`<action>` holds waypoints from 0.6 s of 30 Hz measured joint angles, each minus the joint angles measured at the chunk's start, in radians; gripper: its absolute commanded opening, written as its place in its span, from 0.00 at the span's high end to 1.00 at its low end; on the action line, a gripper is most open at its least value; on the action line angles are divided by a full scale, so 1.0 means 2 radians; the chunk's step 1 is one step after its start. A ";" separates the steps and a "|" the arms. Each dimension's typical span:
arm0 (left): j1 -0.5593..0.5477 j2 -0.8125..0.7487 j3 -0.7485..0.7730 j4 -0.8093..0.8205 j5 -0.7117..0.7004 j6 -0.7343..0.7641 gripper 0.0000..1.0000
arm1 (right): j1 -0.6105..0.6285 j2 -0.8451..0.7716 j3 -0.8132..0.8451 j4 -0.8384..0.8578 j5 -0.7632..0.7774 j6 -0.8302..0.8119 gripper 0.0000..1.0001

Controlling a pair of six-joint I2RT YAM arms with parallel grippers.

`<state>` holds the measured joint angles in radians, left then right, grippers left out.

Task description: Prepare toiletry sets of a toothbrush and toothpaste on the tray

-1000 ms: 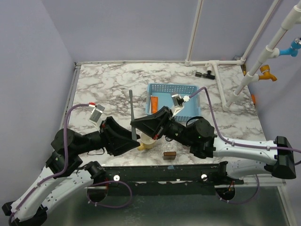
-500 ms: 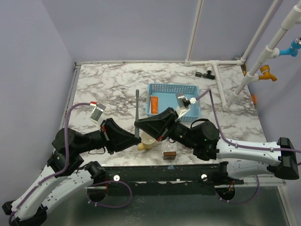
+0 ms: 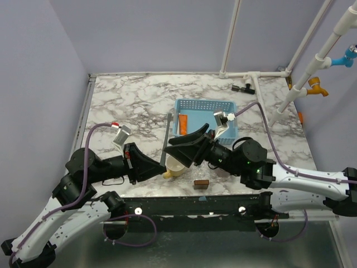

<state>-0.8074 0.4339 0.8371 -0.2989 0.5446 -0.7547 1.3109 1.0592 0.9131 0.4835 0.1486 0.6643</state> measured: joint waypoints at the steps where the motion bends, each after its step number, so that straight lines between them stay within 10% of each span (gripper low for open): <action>1: 0.000 0.001 0.004 -0.018 -0.005 0.010 1.00 | 0.000 -0.006 0.006 -0.020 0.006 -0.002 0.38; 18: 0.000 0.008 0.054 -0.291 -0.150 0.183 1.00 | -0.012 0.049 0.269 -0.446 0.142 0.021 0.29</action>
<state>-0.8074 0.4500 0.9443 -0.8806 0.2451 -0.3885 1.2865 1.1576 1.4513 -0.4076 0.4316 0.7071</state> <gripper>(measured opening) 0.029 0.709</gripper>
